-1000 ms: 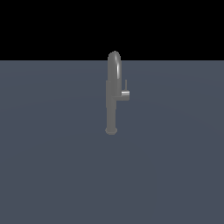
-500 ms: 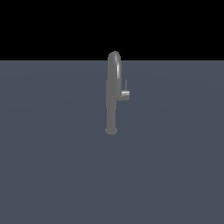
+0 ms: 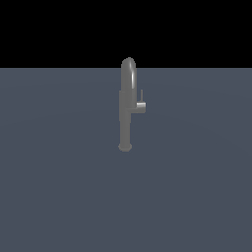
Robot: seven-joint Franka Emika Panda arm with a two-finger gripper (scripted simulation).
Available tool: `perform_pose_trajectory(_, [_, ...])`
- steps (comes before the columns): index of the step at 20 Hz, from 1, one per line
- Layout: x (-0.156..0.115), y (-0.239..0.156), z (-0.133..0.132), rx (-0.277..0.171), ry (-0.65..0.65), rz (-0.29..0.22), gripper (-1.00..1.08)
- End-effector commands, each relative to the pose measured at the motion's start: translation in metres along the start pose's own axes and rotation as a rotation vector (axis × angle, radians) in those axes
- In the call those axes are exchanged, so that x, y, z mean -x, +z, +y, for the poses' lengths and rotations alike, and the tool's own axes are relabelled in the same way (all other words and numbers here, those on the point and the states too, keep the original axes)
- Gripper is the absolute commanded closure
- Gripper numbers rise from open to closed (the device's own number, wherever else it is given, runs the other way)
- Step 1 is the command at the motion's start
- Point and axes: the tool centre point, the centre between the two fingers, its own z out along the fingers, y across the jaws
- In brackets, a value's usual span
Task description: Turn on the faucet by rotating a designated handle.
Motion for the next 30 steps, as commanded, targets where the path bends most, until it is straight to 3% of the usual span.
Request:
perform_pose_trajectory(1, [-0.012, 0.001, -0.001, -0.032, 0.032, -0.035, 1.08])
perform_pose_trajectory(16, [-0.096, 0.016, -0.002, -0.256, 0.253, -0.274, 1.08])
perform_pose_trajectory(30, [-0.175, 0.053, 0.011, -0.492, 0.478, -0.521, 1.08])
